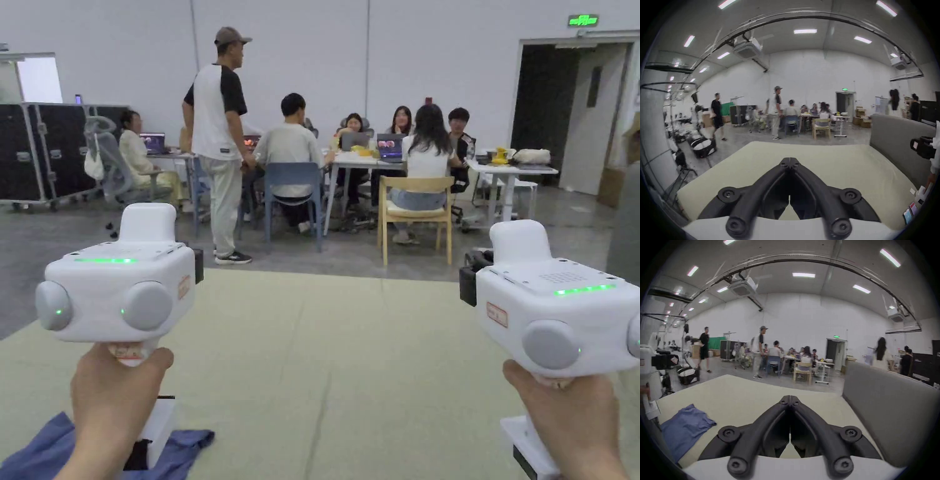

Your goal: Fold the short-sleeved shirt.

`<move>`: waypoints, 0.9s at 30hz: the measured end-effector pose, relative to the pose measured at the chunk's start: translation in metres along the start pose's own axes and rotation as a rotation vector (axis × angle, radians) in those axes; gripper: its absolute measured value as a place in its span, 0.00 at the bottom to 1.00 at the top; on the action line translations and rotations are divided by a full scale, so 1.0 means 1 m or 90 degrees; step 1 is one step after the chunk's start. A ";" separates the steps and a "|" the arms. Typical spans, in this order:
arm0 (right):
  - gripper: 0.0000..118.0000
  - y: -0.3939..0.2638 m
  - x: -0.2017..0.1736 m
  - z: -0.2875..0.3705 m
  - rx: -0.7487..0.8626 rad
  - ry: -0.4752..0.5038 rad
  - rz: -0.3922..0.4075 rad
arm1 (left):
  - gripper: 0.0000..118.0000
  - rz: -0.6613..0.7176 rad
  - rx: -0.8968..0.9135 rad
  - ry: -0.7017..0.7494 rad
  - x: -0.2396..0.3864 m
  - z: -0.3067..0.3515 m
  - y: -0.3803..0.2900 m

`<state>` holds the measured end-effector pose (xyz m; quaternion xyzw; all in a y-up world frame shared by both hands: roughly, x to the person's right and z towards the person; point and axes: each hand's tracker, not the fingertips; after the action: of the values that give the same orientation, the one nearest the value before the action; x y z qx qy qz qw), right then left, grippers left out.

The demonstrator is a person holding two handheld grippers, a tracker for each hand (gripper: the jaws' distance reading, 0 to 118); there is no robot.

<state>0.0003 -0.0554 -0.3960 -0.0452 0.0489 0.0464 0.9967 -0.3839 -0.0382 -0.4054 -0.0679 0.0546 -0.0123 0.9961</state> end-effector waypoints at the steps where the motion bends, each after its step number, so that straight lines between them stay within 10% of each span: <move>1: 0.02 0.001 -0.020 -0.008 -0.002 0.023 -0.006 | 0.00 0.002 -0.007 0.025 -0.019 0.004 -0.004; 9: 0.02 -0.010 -0.192 -0.053 -0.036 0.219 -0.063 | 0.00 -0.006 -0.066 0.199 -0.159 0.065 -0.036; 18: 0.02 -0.029 -0.245 -0.075 -0.064 0.271 -0.034 | 0.00 0.011 -0.121 0.200 -0.199 0.063 -0.079; 21: 0.02 -0.043 -0.236 -0.079 -0.077 0.269 -0.006 | 0.83 0.060 -0.219 0.142 -0.196 0.023 -0.110; 27: 0.02 -0.099 -0.195 -0.111 -0.160 0.226 0.054 | 0.83 0.050 -0.357 0.043 -0.141 -0.082 -0.215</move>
<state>-0.1935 -0.1815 -0.4776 -0.1742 0.2190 0.0852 0.9563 -0.5370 -0.2578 -0.4413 -0.3380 0.0917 0.0395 0.9358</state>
